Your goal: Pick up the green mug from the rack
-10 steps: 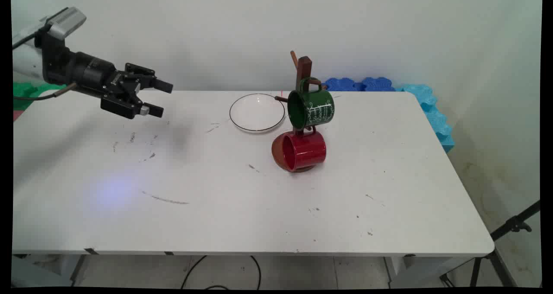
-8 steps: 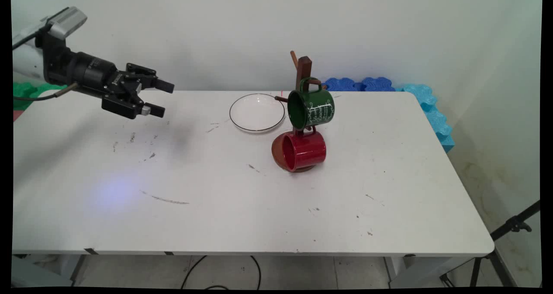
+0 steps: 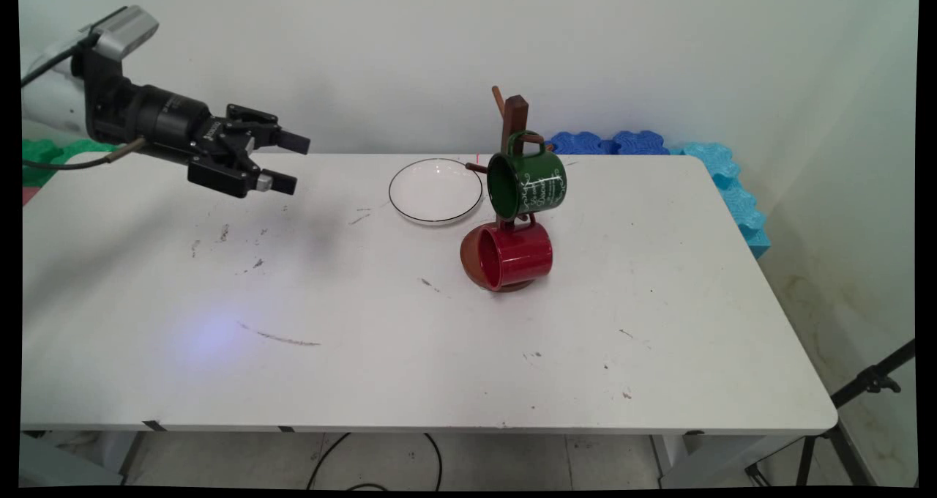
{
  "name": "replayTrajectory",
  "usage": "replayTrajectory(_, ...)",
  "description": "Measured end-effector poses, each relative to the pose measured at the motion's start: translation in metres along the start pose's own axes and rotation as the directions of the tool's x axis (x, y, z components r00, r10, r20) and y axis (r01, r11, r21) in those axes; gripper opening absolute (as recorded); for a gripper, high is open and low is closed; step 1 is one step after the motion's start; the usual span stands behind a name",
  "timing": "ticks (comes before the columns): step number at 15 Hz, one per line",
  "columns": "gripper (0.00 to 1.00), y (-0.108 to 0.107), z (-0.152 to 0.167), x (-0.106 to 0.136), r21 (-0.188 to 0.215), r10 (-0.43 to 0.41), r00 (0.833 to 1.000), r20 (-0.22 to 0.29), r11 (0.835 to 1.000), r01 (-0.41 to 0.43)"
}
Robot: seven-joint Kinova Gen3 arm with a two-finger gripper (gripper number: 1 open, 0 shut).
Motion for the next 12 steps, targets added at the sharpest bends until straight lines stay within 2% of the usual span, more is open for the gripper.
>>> replayTrajectory(6, 1.00, 0.016, 0.025, 0.022, 0.021, -0.051, 0.998, -0.028, 0.998, 0.052)
replayTrajectory(12, 1.00, 0.038, 0.072, 0.057, 0.060, -0.126, 0.991, -0.053, 0.990, 0.129)
